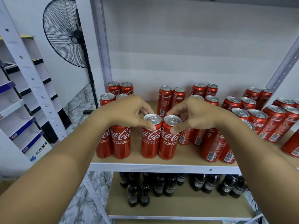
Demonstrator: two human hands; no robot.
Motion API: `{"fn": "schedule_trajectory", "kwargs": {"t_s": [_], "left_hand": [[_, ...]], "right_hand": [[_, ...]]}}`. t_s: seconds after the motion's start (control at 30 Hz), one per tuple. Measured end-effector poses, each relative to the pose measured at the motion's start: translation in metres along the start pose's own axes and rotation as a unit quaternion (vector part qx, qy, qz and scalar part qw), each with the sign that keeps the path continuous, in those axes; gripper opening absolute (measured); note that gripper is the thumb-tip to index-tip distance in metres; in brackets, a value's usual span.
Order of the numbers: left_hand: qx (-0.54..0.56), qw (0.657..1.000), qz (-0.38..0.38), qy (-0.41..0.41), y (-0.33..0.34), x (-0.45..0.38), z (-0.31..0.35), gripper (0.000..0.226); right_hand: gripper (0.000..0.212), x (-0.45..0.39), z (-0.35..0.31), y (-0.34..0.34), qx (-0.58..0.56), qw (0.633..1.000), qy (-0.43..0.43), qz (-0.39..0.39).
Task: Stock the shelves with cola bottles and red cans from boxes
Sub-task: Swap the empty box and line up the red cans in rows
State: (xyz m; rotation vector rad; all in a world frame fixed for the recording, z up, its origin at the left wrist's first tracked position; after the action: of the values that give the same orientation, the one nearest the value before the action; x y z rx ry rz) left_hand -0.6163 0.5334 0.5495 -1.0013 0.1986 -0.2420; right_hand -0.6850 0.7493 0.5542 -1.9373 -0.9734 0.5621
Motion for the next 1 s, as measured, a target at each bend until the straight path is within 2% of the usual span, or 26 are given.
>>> {"fn": "schedule_trajectory", "kwargs": {"t_s": [0.4,0.63,1.0], "left_hand": [[0.021,1.0,-0.019,-0.005,0.0,0.0025,0.0004,0.043],[0.023,1.0,0.01,-0.014,0.0009,0.0089,0.0029,0.043],[0.007,1.0,0.013,-0.016,0.0024,0.0082,0.0019,0.046]], "right_hand": [[0.045,0.0035,-0.003,0.0016,-0.009,1.0,0.003,0.006],[0.045,0.0042,-0.0038,0.0034,-0.014,1.0,0.007,0.016],[0.042,0.0052,-0.0055,0.002,0.002,1.0,0.017,0.011]]}}
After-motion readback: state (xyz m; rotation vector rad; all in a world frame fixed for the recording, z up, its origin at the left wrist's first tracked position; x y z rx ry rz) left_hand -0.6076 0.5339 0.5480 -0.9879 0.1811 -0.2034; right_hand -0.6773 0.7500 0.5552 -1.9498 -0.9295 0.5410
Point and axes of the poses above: each hand's wrist, its own x-axis away from the middle knuckle, its own y-axis out of the palm, z = x × y, the point moved 3 cm from there along -x, towards the middle knuckle, and after that the axes turned 1 degree about z, right-handed, at the moved point
